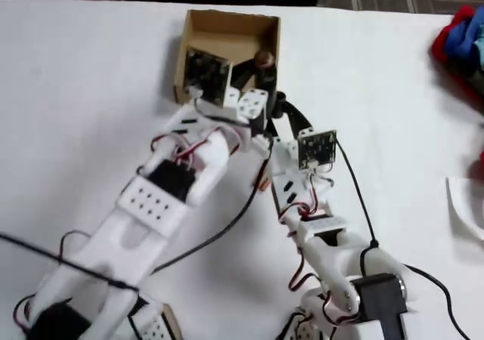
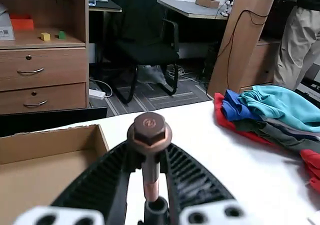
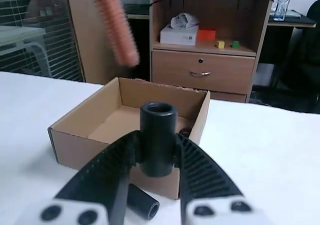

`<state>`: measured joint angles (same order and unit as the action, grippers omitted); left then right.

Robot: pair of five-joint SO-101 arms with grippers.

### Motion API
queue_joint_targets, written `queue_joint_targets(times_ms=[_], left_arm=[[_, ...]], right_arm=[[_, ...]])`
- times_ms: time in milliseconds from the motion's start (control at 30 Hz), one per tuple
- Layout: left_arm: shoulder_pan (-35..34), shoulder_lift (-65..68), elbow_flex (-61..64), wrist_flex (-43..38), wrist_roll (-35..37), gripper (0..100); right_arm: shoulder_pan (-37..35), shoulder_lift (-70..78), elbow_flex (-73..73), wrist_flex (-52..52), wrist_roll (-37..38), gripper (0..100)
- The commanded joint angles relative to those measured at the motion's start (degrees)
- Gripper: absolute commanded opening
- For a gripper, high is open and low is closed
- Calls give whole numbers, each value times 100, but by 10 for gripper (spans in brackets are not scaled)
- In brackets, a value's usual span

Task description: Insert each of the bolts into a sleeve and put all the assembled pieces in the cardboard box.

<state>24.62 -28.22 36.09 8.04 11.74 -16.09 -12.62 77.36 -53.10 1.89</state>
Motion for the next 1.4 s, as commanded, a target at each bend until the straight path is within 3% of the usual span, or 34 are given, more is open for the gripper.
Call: queue_joint_targets(times_ms=[0, 267, 400, 800, 1367], left_arm=[[79, 316, -840, -176, 44, 25], [79, 782, -1200, -44, 44, 25], [79, 862, -1209, 202, 44, 25], [70, 721, -1209, 1099, 35, 25], [79, 721, -1798, 1064, 35, 25]], right_arm=[[48, 295, 62, -752, 53, 21], [48, 1736, 97, -2993, 571, 21], [48, 2079, 70, -3486, 571, 21], [57, 2132, -44, -3459, 563, 21], [48, 2132, -44, -3459, 563, 21]])
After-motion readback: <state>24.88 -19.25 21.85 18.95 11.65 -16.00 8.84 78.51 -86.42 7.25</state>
